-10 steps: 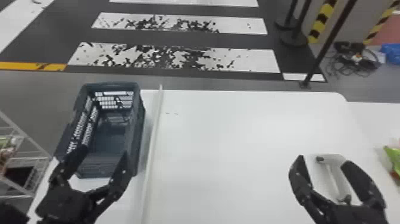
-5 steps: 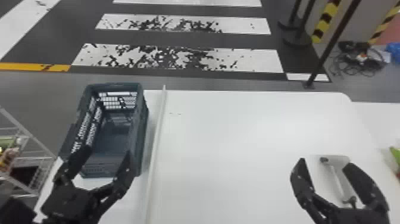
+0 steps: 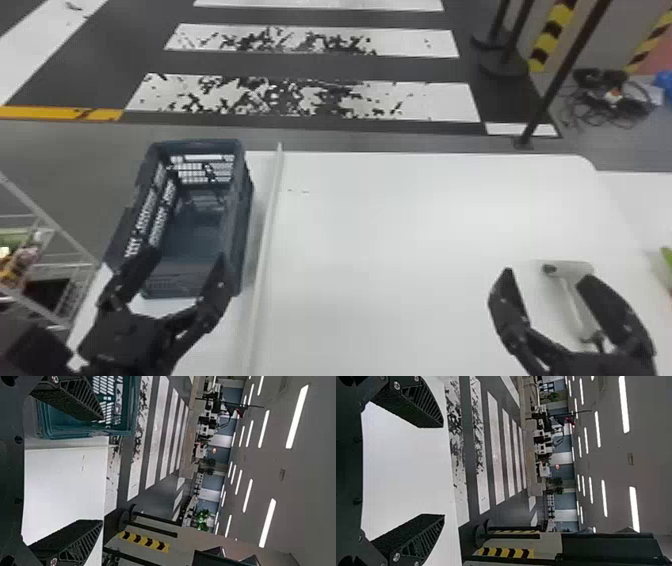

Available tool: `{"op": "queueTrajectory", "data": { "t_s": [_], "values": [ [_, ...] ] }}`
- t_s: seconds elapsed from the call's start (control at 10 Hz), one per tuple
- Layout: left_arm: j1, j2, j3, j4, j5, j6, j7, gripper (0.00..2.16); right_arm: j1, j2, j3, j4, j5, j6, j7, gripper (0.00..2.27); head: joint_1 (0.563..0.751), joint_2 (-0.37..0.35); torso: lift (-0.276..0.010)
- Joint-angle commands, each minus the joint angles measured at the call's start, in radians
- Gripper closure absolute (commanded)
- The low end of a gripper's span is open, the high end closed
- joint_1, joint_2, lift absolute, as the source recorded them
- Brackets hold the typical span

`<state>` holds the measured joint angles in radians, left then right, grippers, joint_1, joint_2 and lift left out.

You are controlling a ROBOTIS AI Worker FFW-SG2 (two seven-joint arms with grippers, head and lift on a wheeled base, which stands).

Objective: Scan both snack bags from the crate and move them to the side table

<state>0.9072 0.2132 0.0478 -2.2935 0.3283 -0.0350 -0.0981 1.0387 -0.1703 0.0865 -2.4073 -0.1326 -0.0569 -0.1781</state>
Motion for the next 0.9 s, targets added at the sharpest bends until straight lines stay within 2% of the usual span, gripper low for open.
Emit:
{"op": "queueTrajectory", "data": {
  "t_s": [0.0, 0.5, 0.8],
  "values": [
    [0.004, 0.002, 0.0, -0.004, 0.0, 0.001, 0.0, 0.07, 0.004, -0.001, -0.001, -0.003, 0.004, 0.001, 0.008, 0.13, 0.695, 0.015, -0.029],
    [0.012, 0.005, 0.003, -0.012, 0.0, 0.007, 0.002, 0.06, 0.012, -0.003, 0.004, -0.009, 0.019, 0.026, 0.02, 0.13, 0.695, 0.027, -0.029],
    [0.013, 0.005, 0.001, -0.011, 0.006, 0.007, 0.017, 0.07, 0.015, -0.003, 0.006, -0.01, 0.019, 0.022, 0.02, 0.12, 0.695, 0.037, -0.029]
  ]
}}
